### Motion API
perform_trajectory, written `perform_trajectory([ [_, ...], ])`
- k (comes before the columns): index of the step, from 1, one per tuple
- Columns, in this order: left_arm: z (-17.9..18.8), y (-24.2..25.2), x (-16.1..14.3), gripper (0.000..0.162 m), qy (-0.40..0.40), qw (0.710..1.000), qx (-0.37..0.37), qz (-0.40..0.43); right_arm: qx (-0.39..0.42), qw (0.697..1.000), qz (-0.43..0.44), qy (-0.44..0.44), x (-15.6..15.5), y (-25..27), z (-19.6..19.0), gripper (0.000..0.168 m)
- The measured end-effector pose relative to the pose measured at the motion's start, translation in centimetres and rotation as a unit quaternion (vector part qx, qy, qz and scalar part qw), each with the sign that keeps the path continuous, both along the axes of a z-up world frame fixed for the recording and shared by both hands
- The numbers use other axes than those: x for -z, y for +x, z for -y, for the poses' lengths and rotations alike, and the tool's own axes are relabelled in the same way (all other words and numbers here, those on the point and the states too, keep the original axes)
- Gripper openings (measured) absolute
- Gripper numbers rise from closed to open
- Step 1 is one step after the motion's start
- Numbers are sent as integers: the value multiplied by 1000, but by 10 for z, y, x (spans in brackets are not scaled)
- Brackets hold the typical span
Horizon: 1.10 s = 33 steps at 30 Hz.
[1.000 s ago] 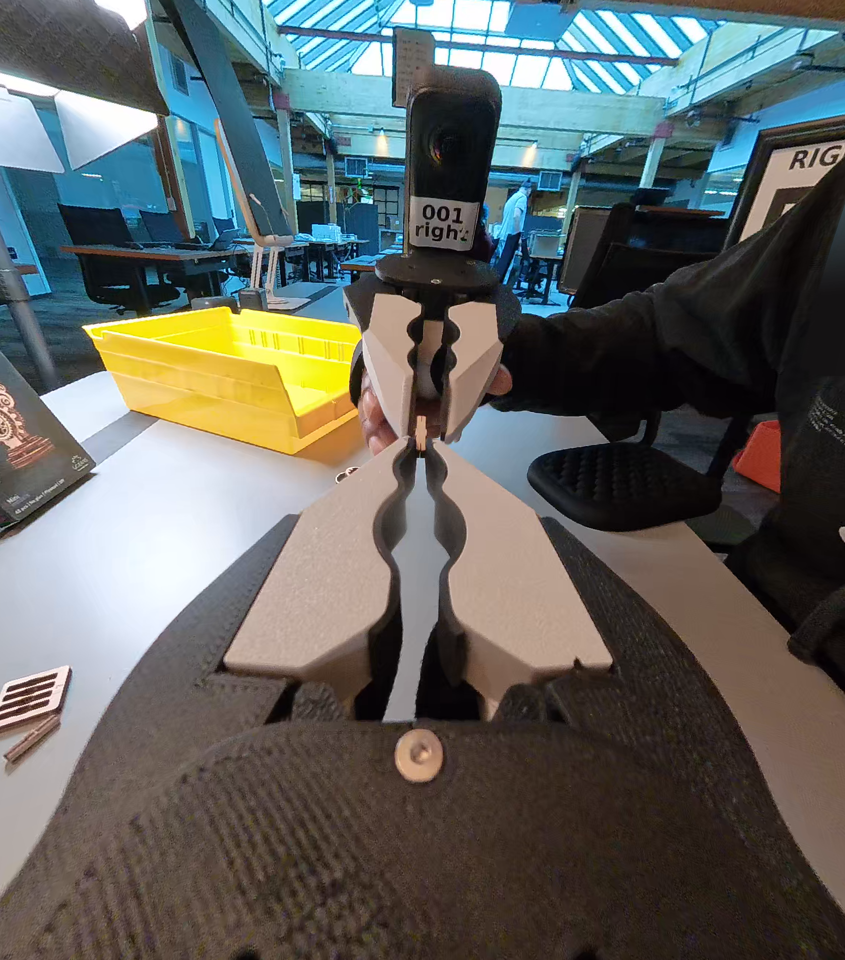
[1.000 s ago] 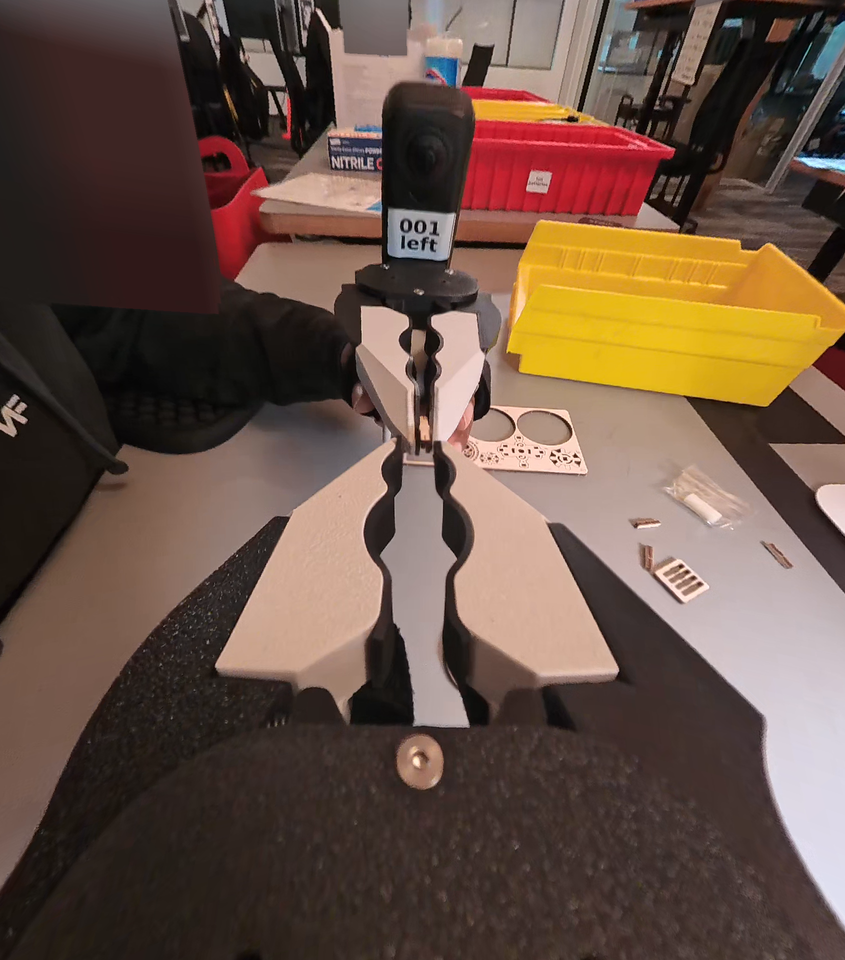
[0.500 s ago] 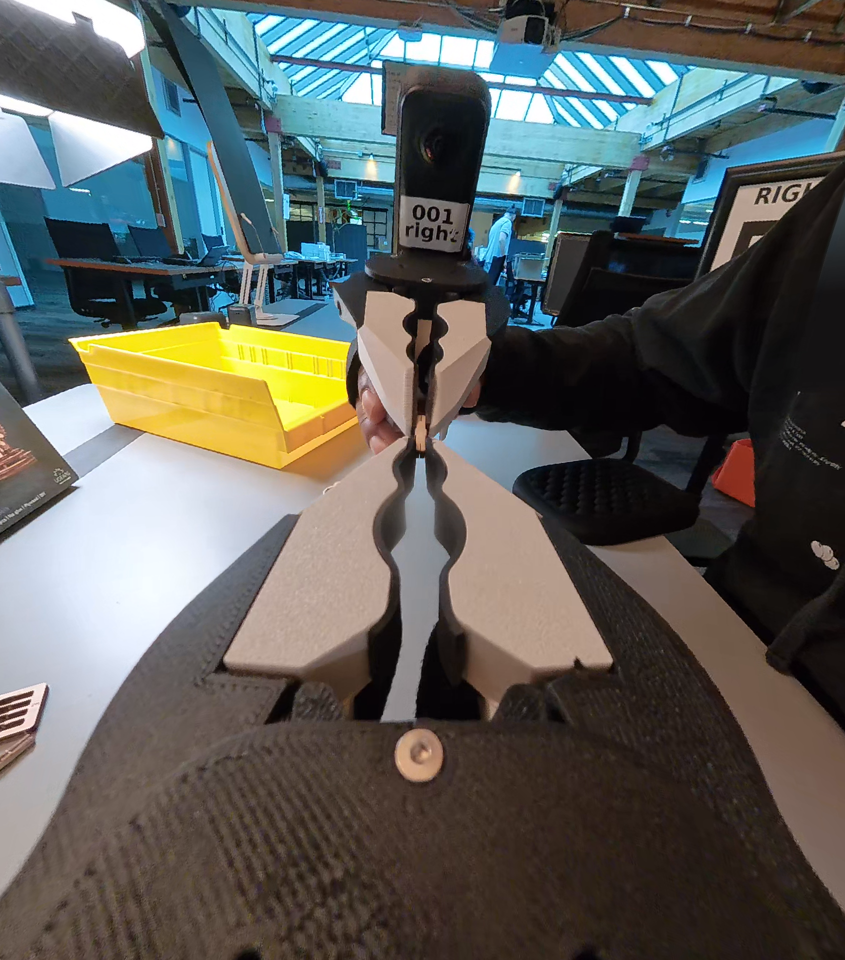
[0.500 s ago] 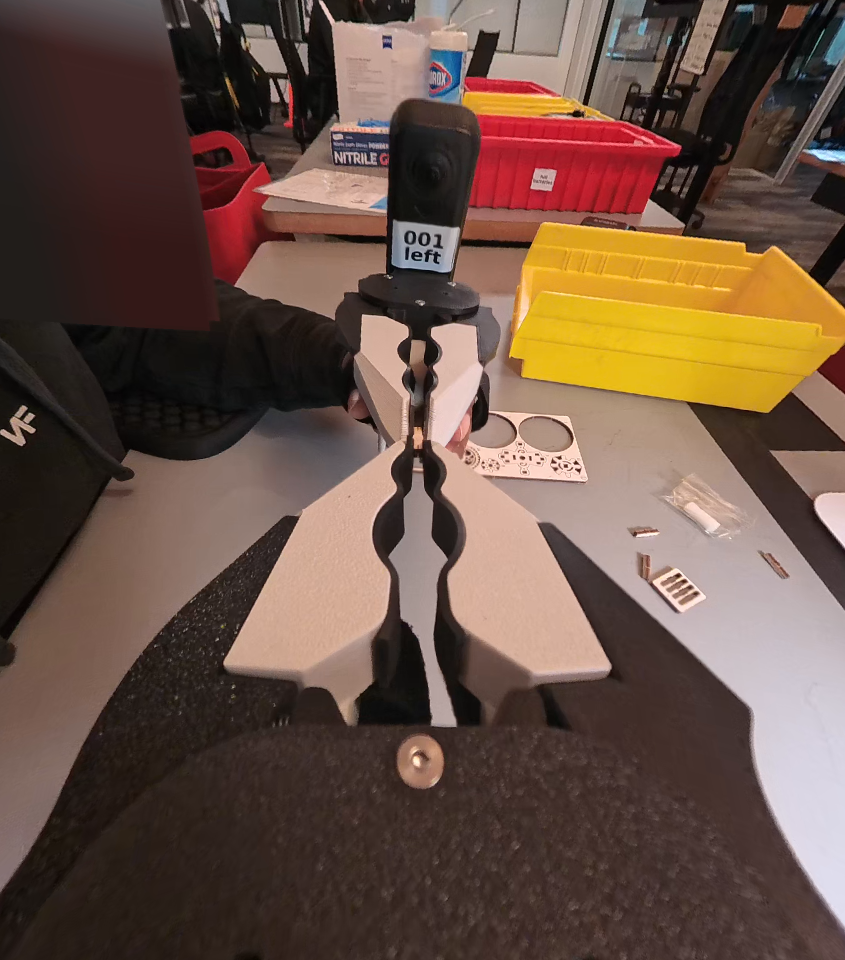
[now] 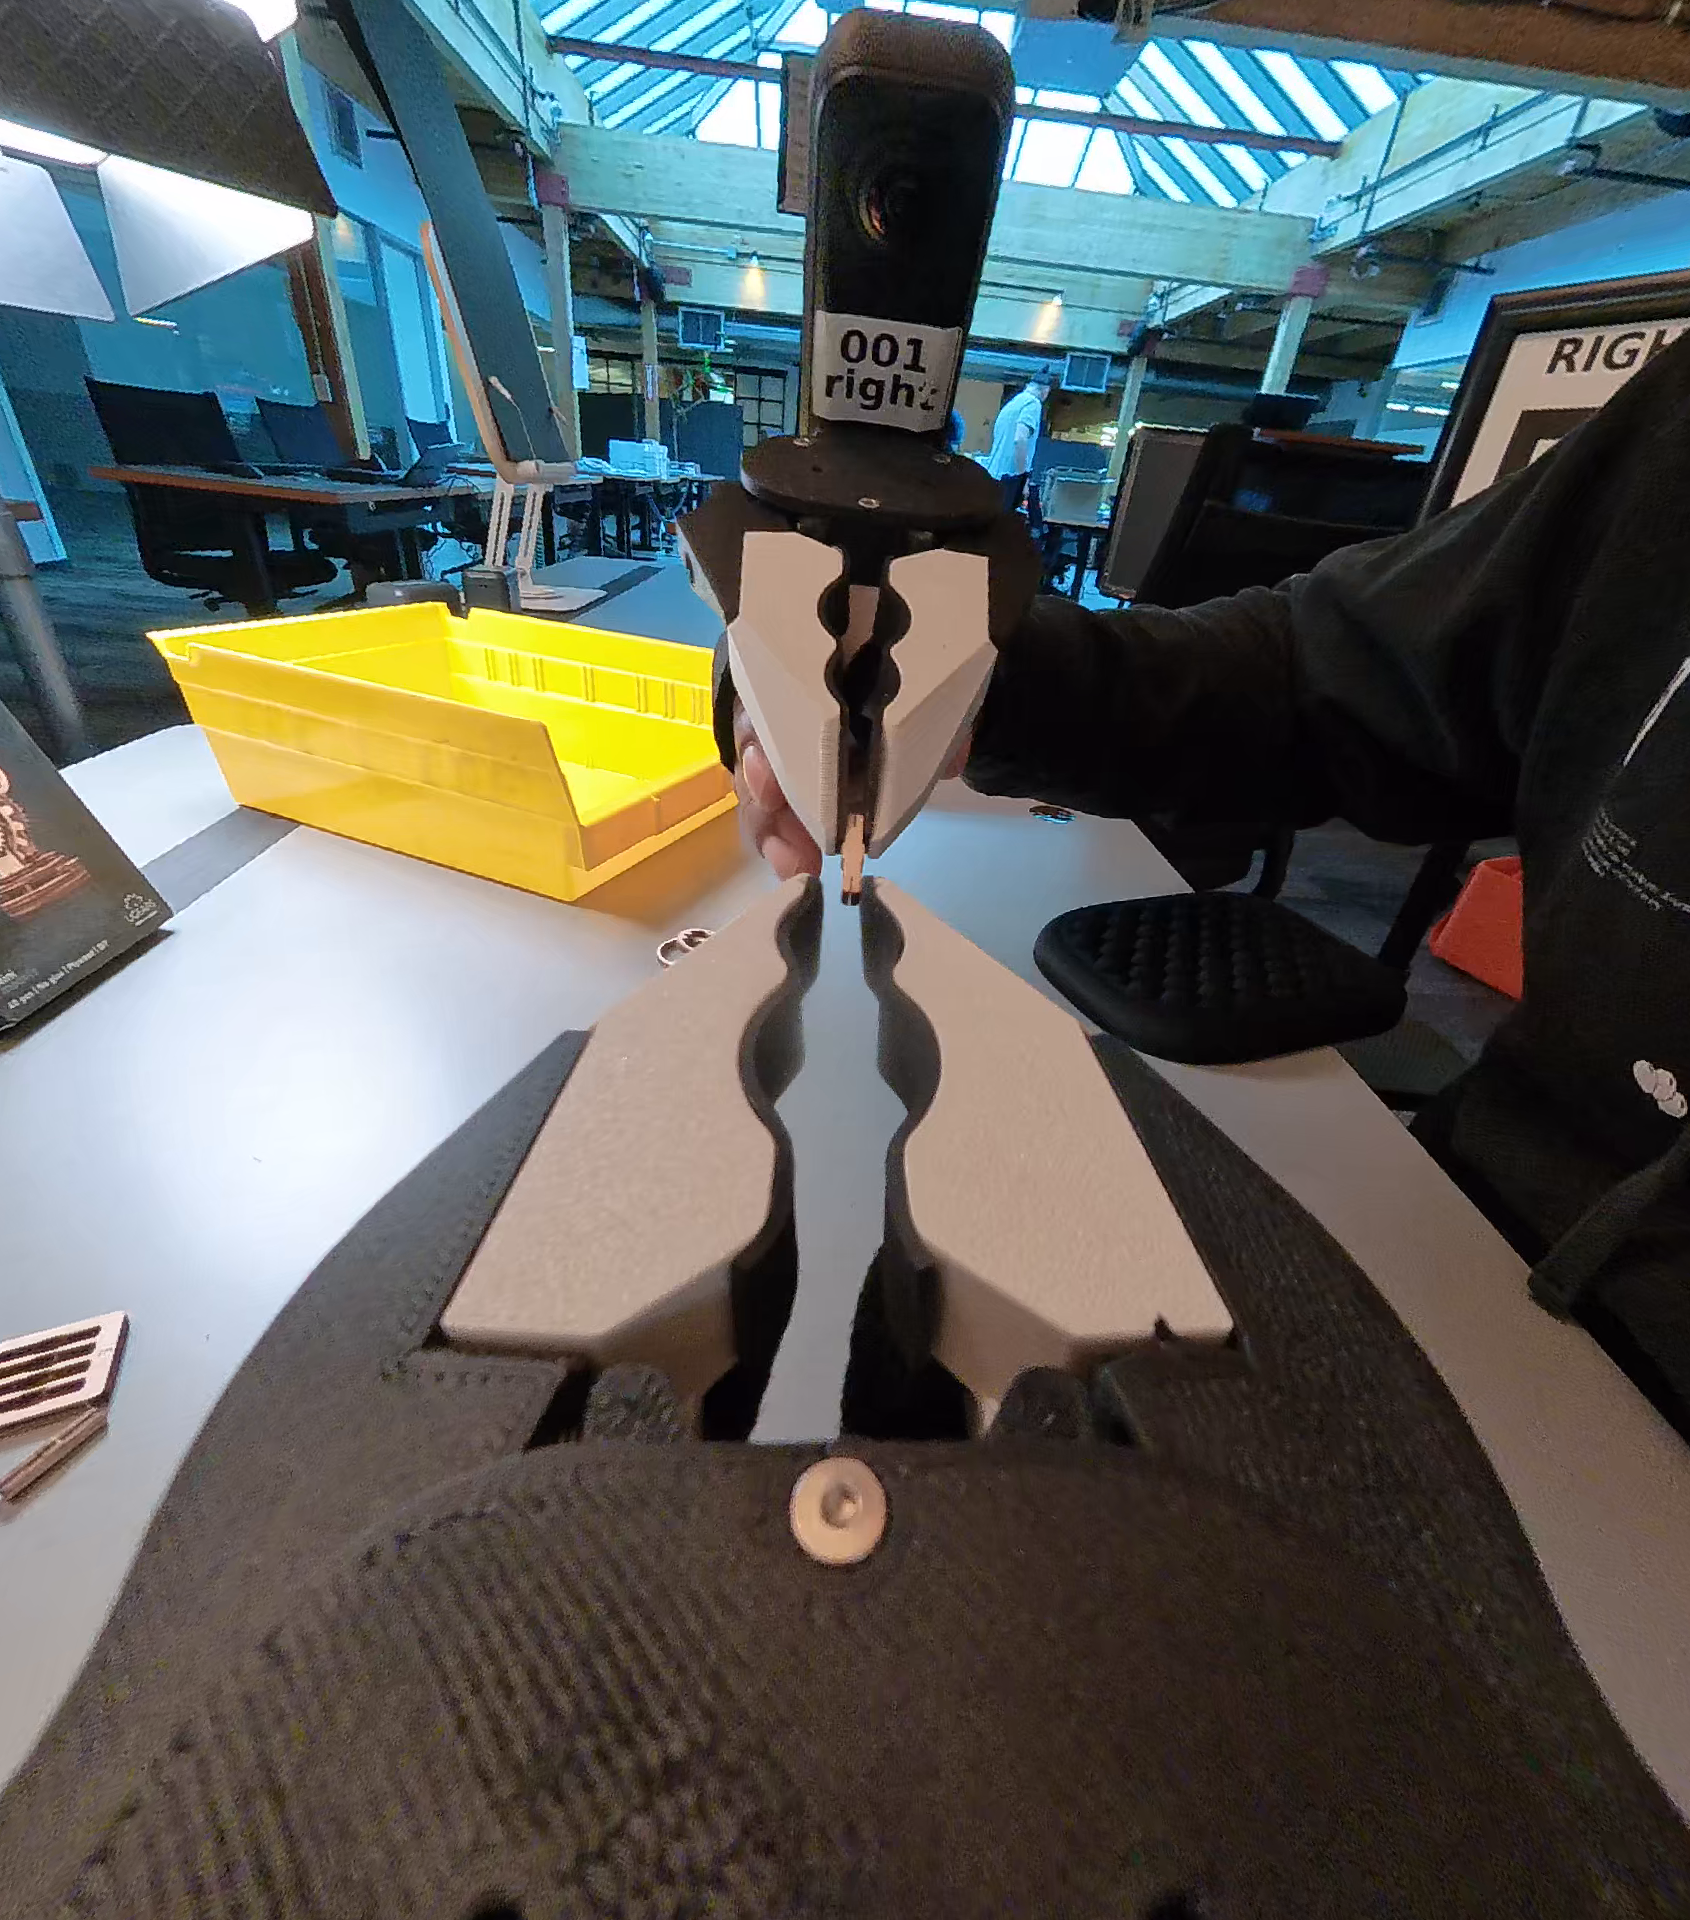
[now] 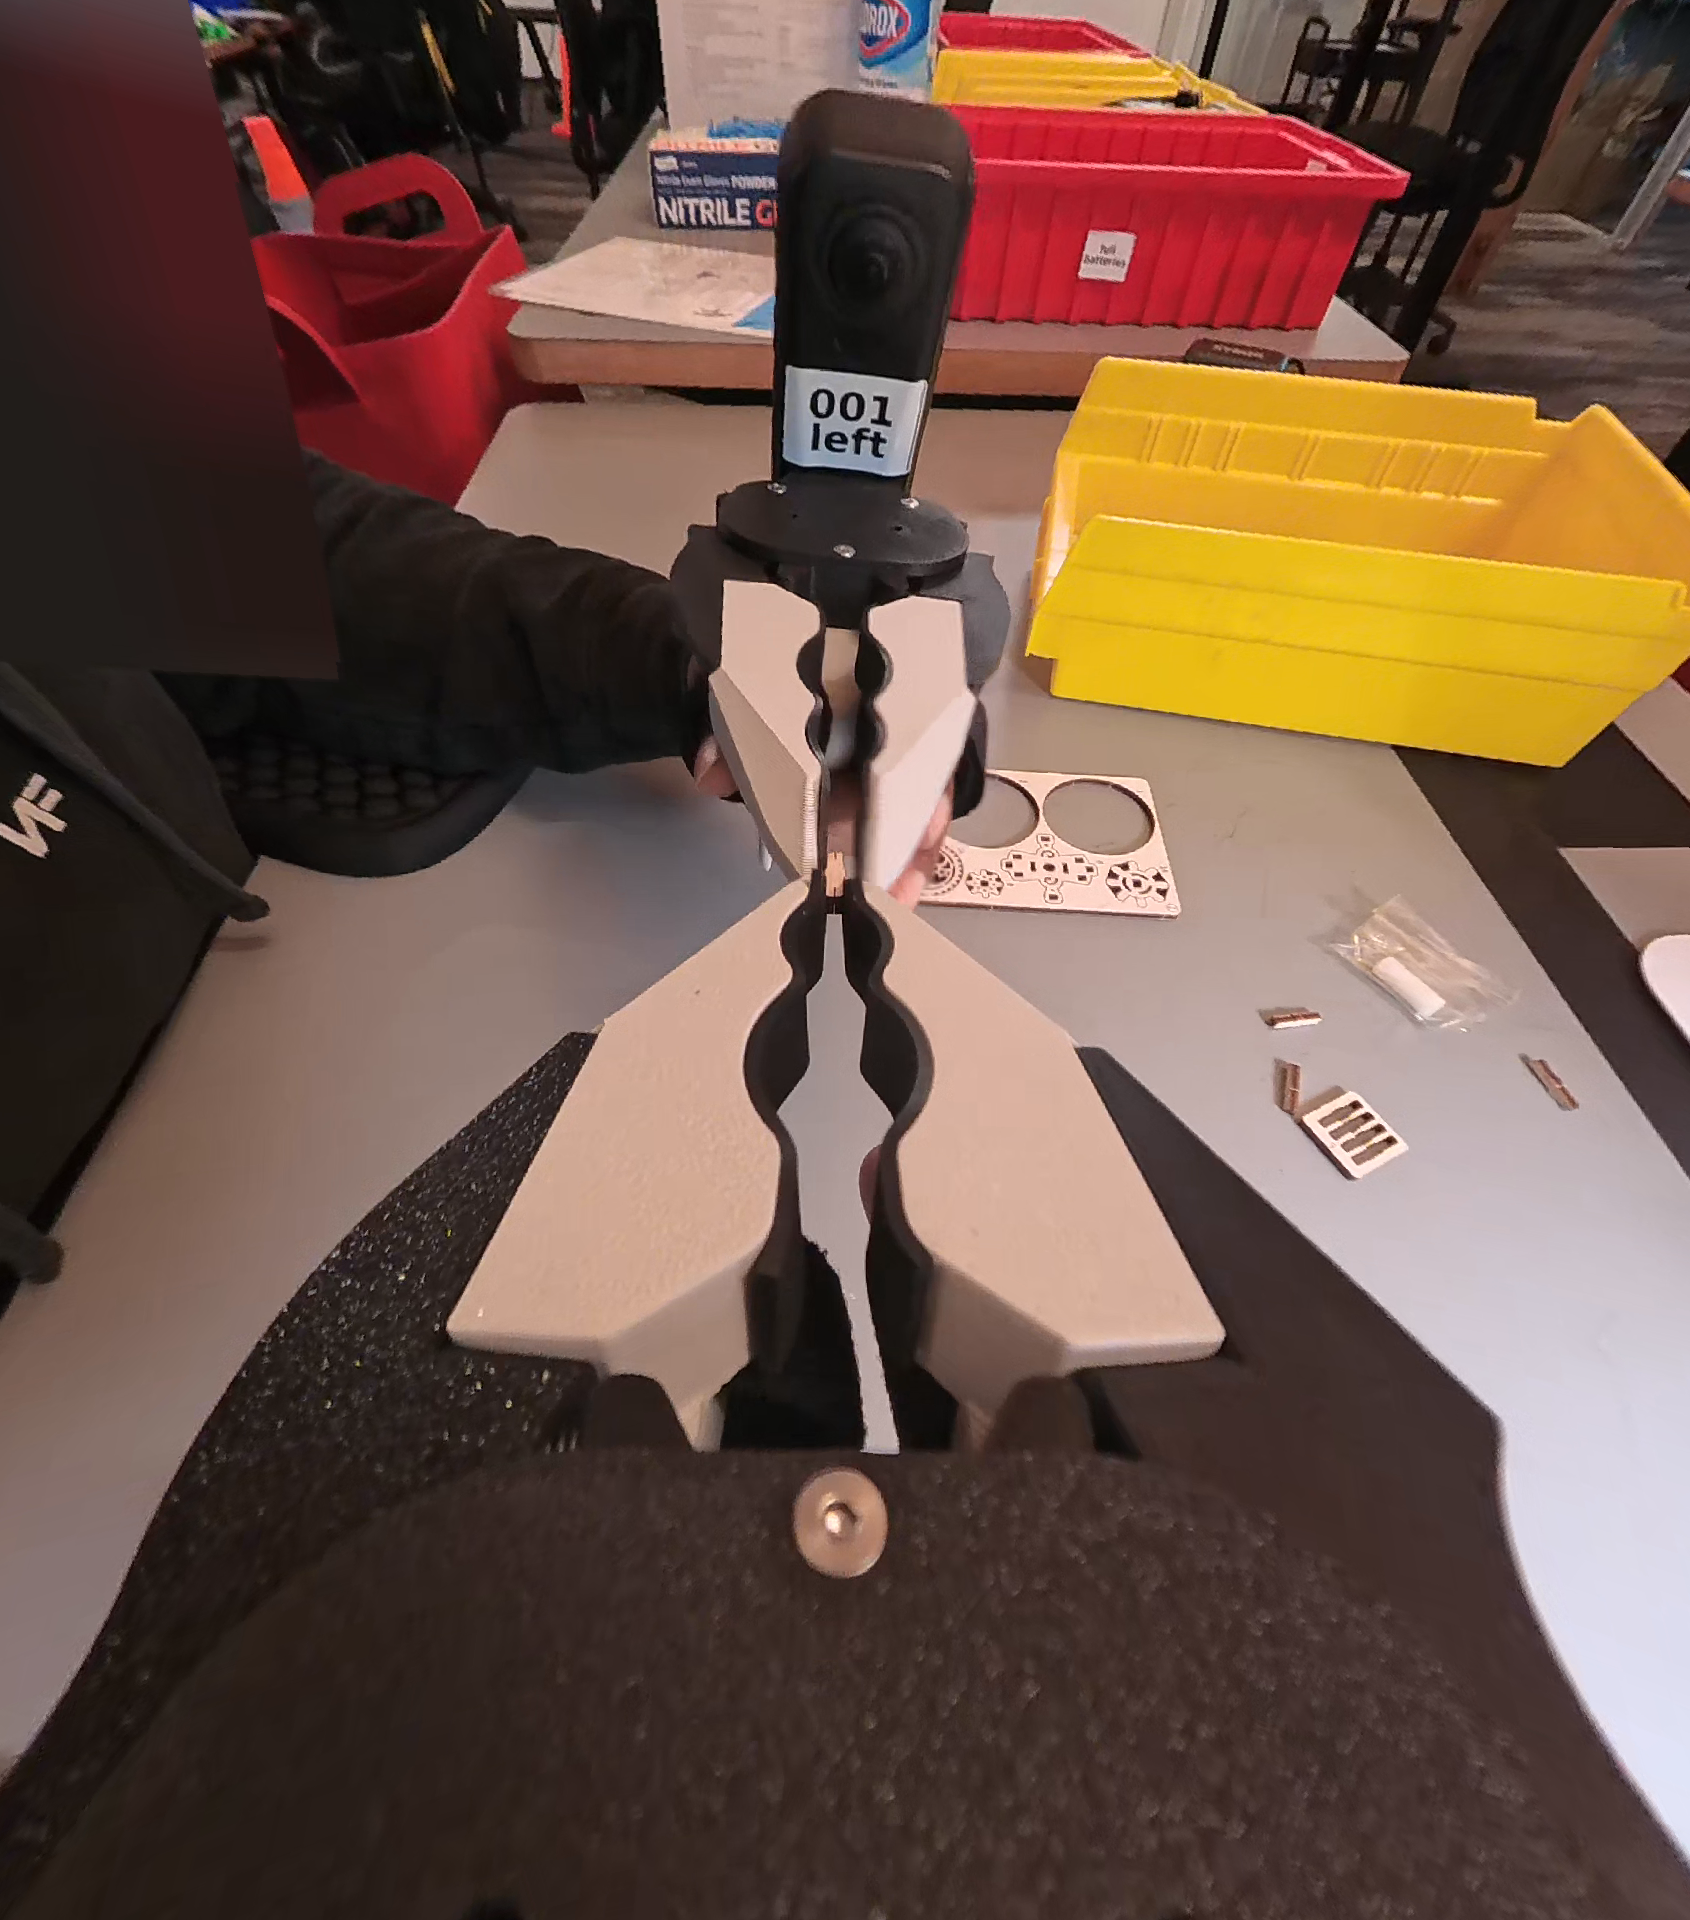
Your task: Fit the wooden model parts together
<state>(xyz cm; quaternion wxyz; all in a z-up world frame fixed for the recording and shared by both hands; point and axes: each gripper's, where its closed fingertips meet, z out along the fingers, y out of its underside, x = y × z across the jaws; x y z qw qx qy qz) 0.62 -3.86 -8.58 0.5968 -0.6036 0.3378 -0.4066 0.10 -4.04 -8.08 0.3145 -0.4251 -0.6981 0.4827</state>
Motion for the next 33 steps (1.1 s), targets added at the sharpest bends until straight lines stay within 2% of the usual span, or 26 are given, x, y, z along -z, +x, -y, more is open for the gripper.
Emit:
perform_trajectory([
  [10, -5, 8, 14, 1, -20, 999, -4, -32, -1, 1000, 28, -3, 13, 6, -6, 0],
  [16, -7, 11, 24, 2, -33, 998, -6, -52, -5, 998, 60, 31, 23, 8, -9, 0],
  [23, -28, 1, 57, 35, -87, 986, -69, -126, 7, 991, 114, 72, 37, 10, -25, 0],
  [27, -39, -9, 94, 44, -144, 962, -112, -205, 35, 972, 185, 138, 73, 16, -53, 1],
  [33, -37, -10, 129, 50, -169, 934, -116, -293, 17, 948, 266, 177, 119, 20, -61, 0],
])
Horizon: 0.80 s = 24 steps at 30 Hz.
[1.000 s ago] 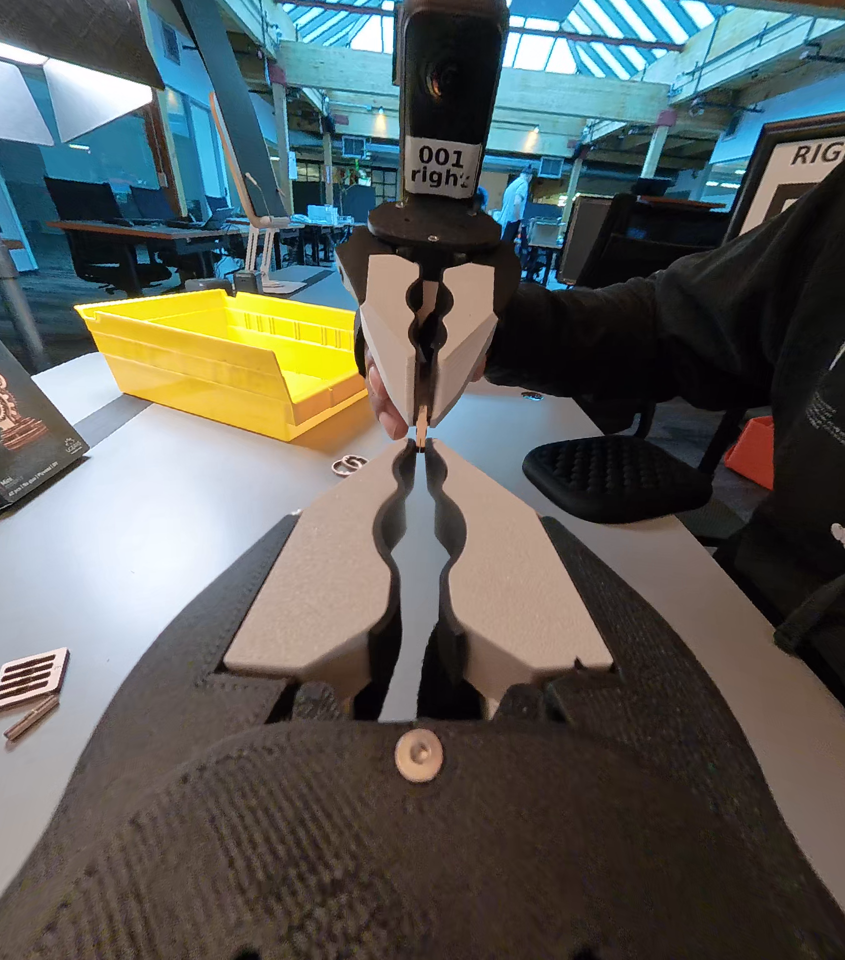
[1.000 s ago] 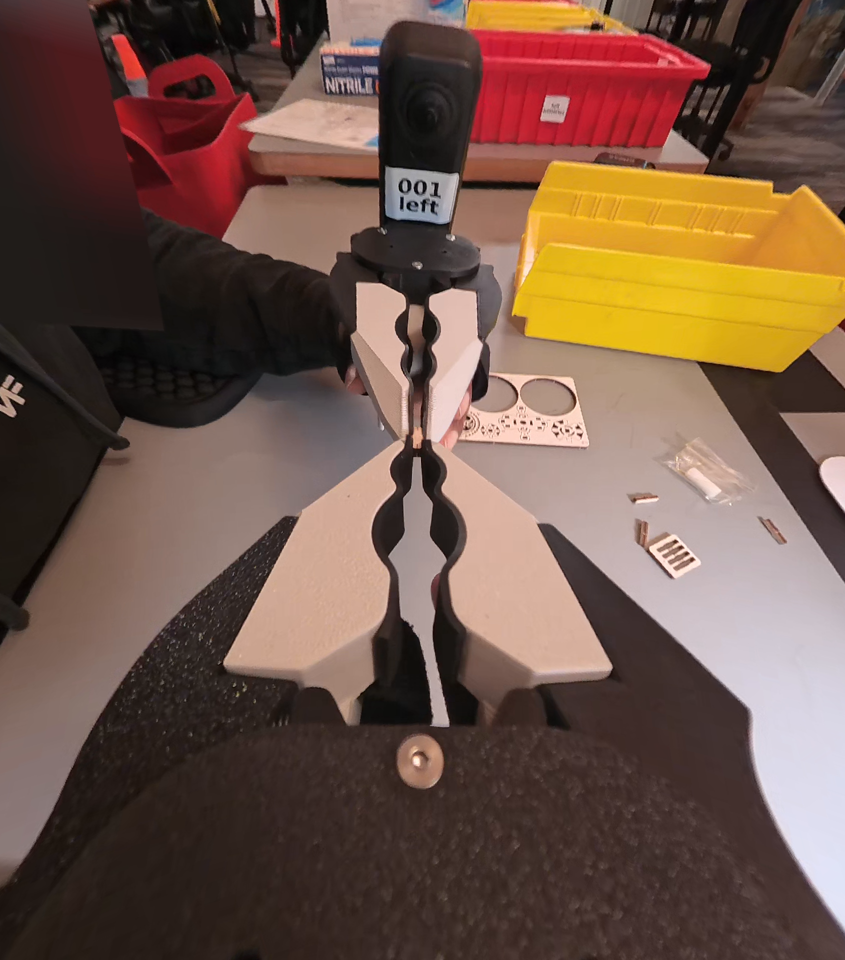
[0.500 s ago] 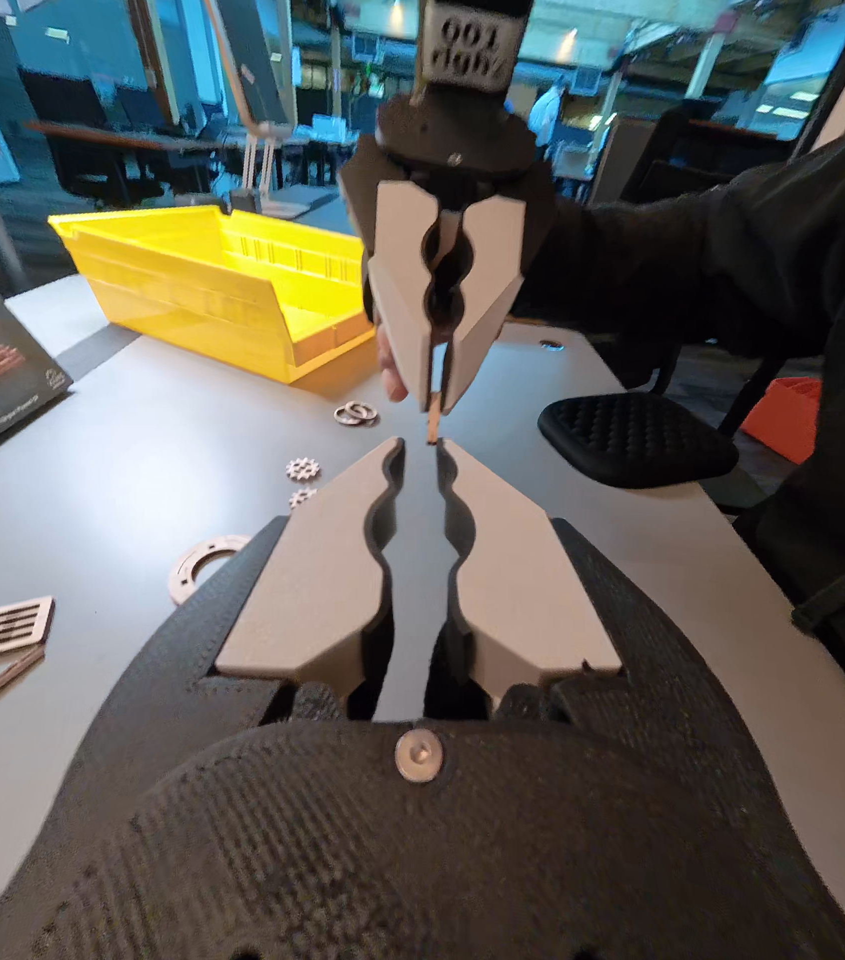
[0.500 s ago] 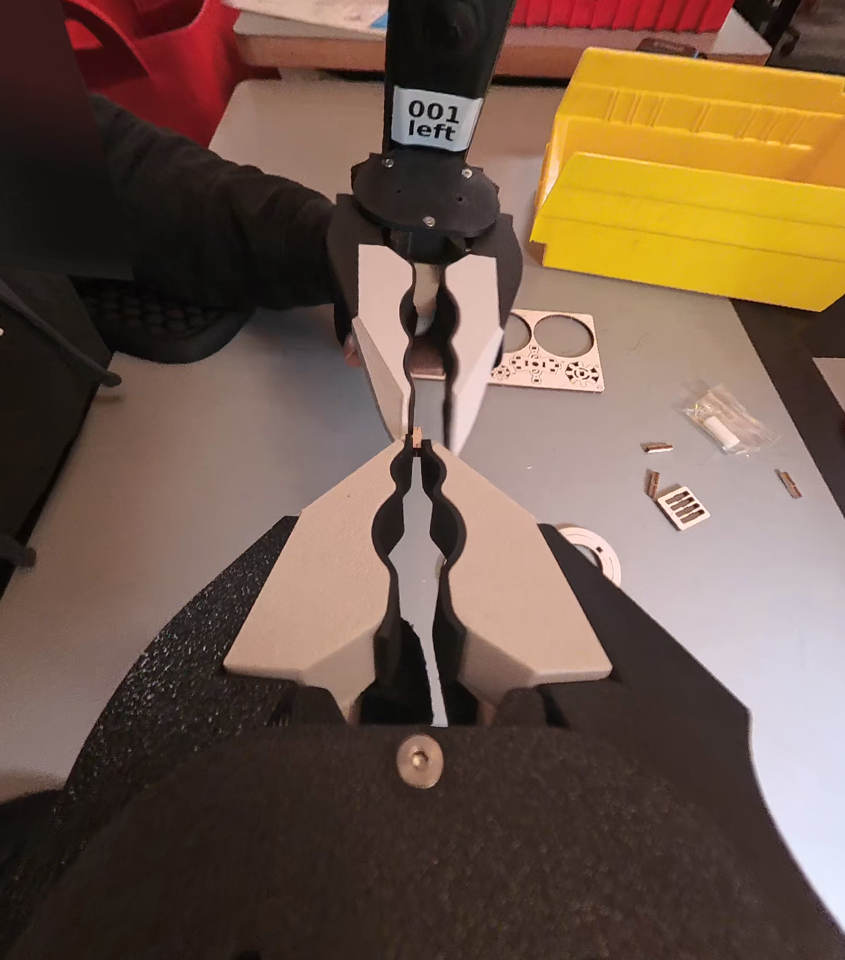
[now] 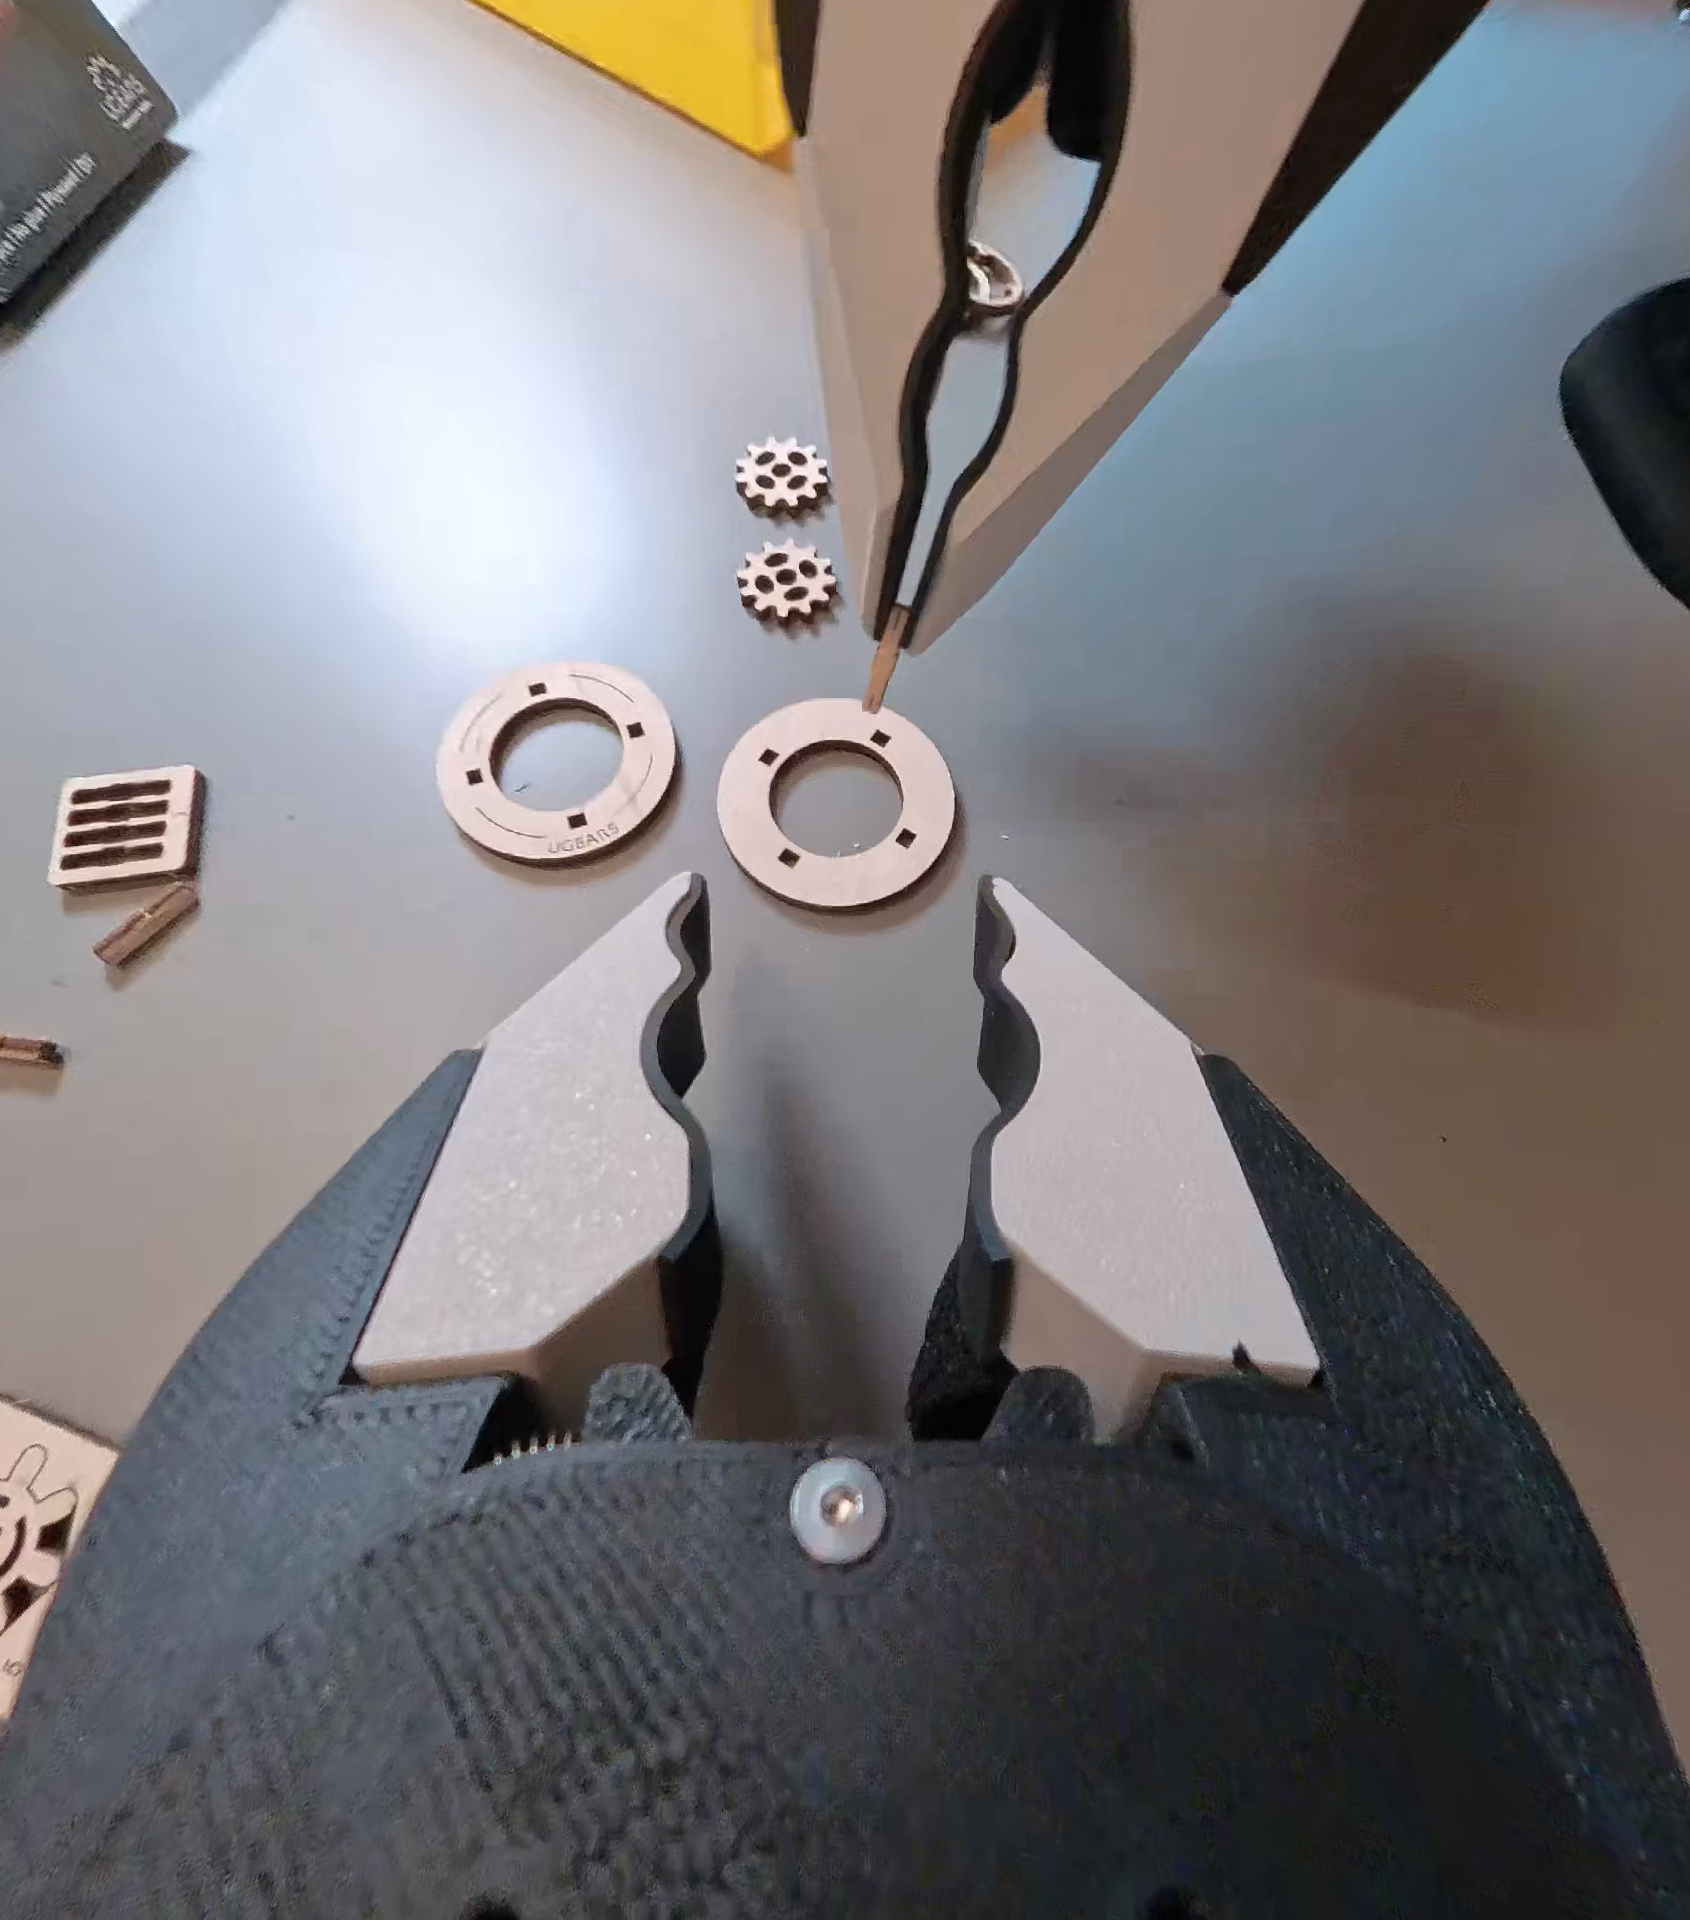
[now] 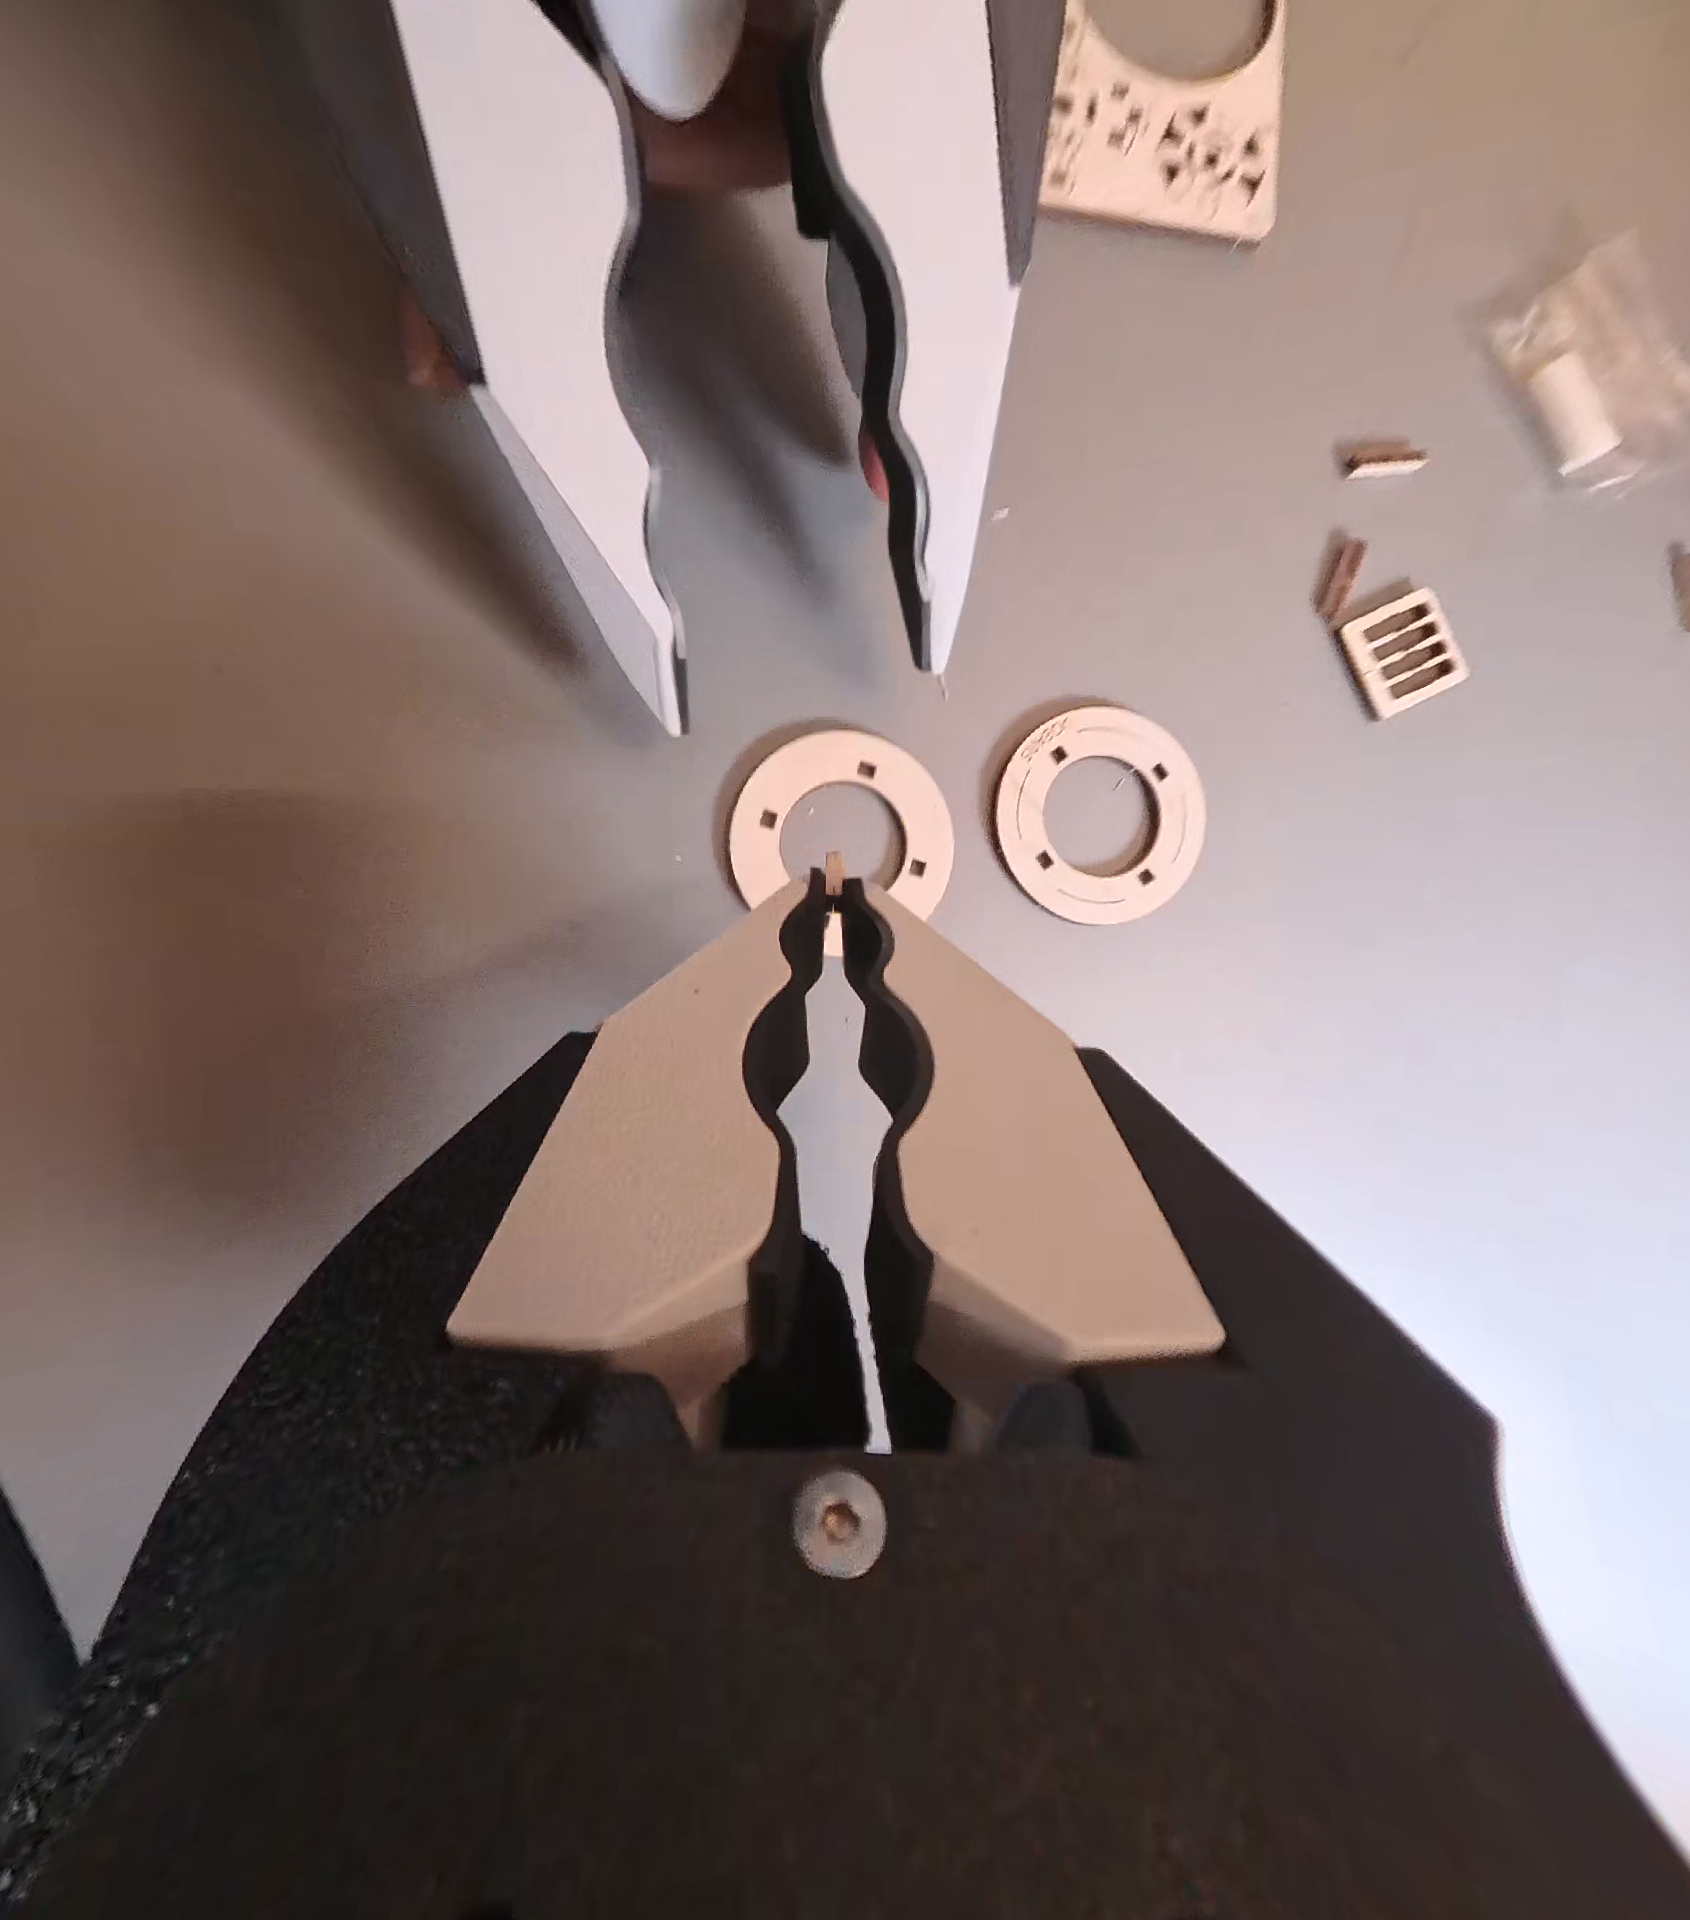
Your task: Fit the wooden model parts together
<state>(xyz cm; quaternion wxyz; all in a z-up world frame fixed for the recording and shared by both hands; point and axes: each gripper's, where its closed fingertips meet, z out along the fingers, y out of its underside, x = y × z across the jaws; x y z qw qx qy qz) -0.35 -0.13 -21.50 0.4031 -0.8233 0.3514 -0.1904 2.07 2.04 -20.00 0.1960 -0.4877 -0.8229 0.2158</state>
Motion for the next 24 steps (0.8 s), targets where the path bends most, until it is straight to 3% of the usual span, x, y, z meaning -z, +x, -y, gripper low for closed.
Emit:
perform_trajectory([
  [14, -7, 11, 16, 49, 7, 998, 19, -51, -12, 992, 128, 12, 22, 9, -6, 1],
  [24, -5, 14, 17, 25, 20, 997, 21, -77, 63, 983, 168, -23, 22, 4, -6, 0],
])
